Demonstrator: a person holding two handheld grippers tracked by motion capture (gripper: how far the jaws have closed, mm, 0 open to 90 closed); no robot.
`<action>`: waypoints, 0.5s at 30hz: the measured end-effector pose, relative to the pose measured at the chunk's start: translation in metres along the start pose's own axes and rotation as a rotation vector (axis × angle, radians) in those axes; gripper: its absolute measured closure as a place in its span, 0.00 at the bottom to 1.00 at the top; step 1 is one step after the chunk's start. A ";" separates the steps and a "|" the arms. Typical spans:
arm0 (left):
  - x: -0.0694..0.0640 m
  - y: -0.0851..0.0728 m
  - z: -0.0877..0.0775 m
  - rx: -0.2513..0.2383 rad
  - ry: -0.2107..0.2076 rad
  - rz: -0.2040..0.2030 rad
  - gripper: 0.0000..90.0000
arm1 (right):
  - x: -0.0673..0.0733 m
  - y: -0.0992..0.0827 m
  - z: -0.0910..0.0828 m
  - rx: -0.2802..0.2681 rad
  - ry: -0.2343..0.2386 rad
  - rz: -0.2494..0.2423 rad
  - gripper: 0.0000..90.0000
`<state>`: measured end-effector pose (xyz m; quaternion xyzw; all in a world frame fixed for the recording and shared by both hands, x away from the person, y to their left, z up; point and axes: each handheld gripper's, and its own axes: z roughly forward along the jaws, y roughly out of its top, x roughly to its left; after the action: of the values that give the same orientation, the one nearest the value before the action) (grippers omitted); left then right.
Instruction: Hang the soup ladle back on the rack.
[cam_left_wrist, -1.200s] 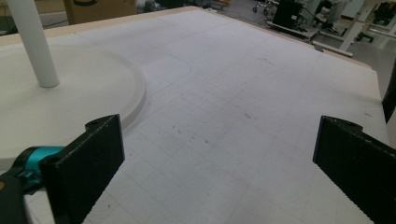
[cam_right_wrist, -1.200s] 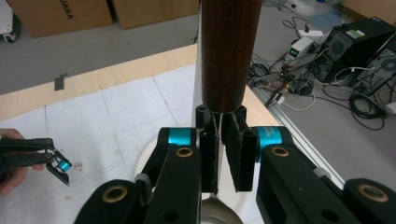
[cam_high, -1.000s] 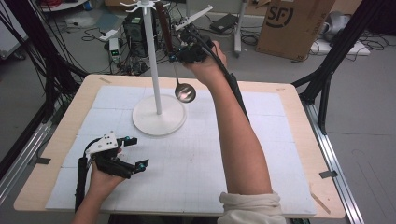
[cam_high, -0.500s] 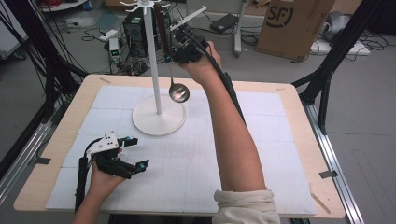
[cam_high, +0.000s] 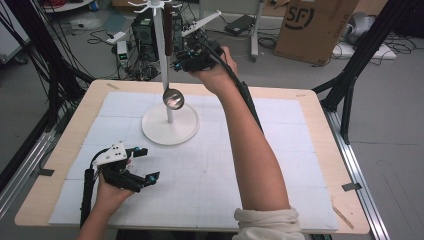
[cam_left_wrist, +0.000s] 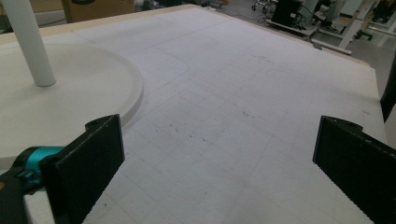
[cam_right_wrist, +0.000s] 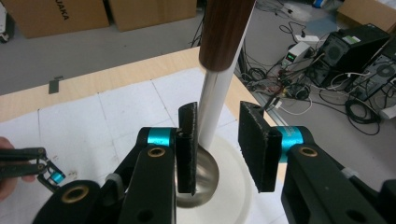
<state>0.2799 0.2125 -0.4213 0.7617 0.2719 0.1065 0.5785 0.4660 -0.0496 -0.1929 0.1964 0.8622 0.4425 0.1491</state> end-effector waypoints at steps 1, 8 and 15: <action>0.000 0.000 0.000 -0.002 0.000 -0.002 0.03 | 0.000 -0.002 -0.001 0.000 0.003 0.002 0.75; -0.001 0.000 0.001 0.005 0.000 0.000 0.03 | 0.001 -0.022 -0.008 -0.001 0.008 0.012 0.68; -0.002 -0.001 0.002 0.017 0.002 0.004 0.03 | 0.004 -0.044 -0.018 -0.038 0.007 0.046 0.58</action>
<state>0.2785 0.2102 -0.4224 0.7669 0.2717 0.1061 0.5716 0.4458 -0.0835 -0.2195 0.2117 0.8495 0.4627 0.1396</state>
